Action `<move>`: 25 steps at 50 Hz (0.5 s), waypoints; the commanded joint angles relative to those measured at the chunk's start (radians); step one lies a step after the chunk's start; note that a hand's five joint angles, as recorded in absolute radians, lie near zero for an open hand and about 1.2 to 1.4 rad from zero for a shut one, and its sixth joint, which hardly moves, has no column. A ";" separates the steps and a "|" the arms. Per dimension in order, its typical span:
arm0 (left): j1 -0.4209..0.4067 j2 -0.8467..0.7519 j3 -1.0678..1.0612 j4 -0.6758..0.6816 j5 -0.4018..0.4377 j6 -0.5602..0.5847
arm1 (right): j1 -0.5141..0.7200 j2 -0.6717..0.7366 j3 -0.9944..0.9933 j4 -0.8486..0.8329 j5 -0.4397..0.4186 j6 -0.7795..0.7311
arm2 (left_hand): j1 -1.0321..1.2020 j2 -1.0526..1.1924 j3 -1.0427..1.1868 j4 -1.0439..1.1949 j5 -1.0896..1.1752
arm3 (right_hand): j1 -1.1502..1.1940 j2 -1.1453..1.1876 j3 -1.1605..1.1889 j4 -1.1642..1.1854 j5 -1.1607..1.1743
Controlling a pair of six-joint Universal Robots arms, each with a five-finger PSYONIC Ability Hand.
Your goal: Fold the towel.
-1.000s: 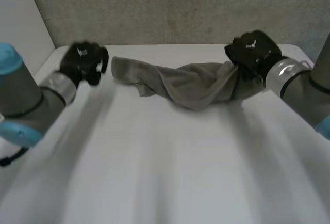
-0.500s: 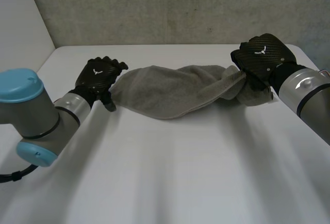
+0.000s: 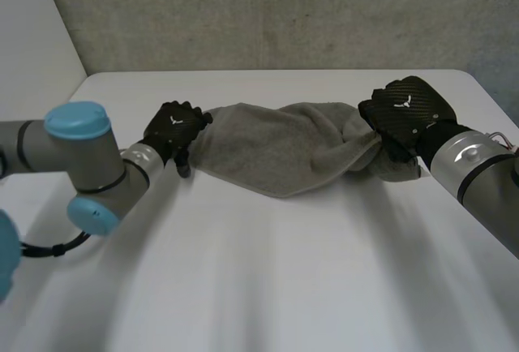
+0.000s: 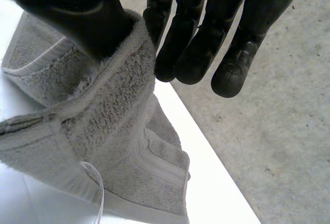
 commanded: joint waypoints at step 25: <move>0.000 -0.363 0.623 -0.376 -0.020 -0.001 | -0.004 0.078 -0.001 -0.013 0.000 -0.003 | 0.245 0.231 0.257 0.236 0.076 | 0.063 0.058 0.057 0.058 0.050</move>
